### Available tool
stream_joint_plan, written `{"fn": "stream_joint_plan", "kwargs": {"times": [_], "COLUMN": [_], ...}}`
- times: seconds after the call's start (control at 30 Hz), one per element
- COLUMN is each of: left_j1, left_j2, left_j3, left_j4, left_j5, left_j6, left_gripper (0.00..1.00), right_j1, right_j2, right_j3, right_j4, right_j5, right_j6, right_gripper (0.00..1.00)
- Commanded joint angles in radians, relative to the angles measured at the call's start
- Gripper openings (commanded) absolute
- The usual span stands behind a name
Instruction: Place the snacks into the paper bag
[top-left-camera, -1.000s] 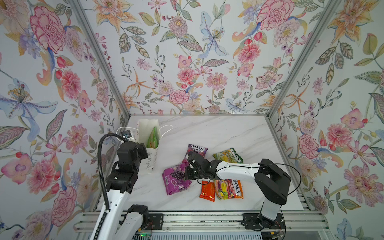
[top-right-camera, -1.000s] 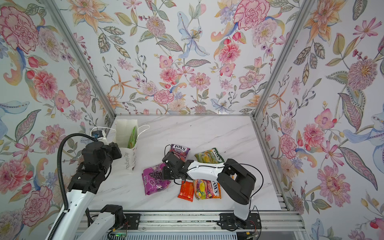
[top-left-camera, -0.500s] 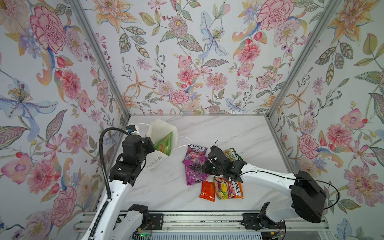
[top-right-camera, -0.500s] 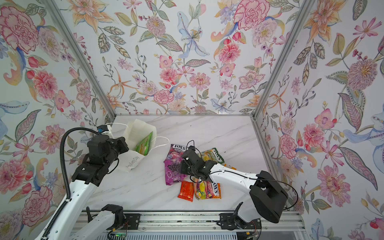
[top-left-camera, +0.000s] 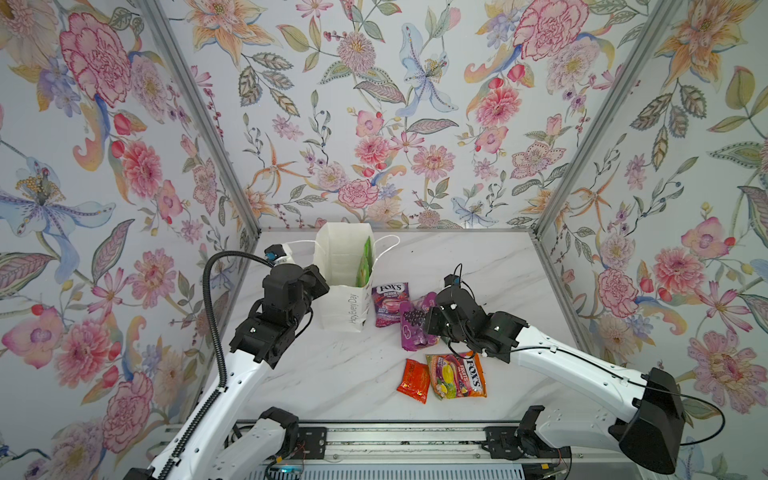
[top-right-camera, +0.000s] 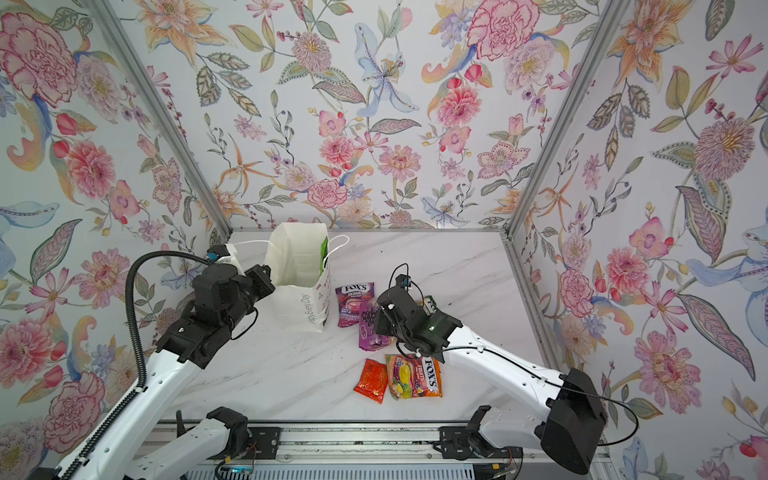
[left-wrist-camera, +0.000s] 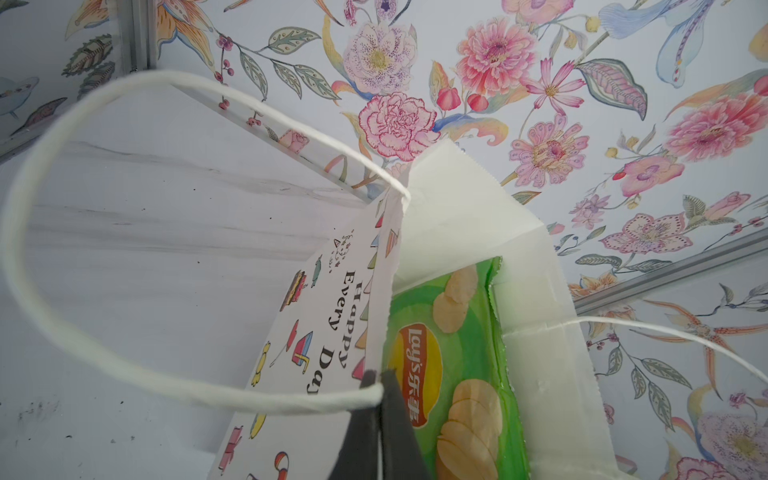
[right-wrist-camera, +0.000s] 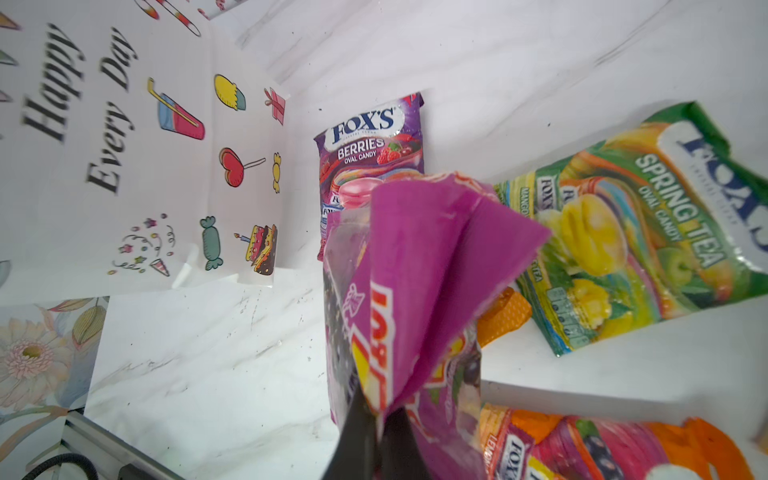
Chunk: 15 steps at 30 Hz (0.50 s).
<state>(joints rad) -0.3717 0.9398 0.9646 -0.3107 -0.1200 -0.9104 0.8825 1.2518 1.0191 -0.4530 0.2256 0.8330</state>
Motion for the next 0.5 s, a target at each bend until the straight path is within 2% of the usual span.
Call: {"fn": "stream_joint_plan", "kwargs": {"times": [0.0, 0.27, 0.47], "left_j1": [-0.007, -0.006, -0.006], "left_j2": [-0.006, -0.072, -0.081], "left_j3": [-0.054, -0.184, -0.187], "left_j4": [0.054, 0.097, 0.120], "left_j5": [-0.030, -0.038, -0.020], "left_j6": [-0.038, -0.017, 0.001], "left_gripper": [0.00, 0.00, 0.00], "right_j1": [-0.002, 0.026, 0.069], "right_j2": [-0.032, 0.025, 0.113], "right_j3": [0.106, 0.328, 0.577], "right_j4": [-0.005, -0.109, -0.168], "right_j5": [0.085, 0.191, 0.241], "right_j6": [-0.052, -0.131, -0.239], "right_gripper": [0.00, 0.00, 0.00]}}
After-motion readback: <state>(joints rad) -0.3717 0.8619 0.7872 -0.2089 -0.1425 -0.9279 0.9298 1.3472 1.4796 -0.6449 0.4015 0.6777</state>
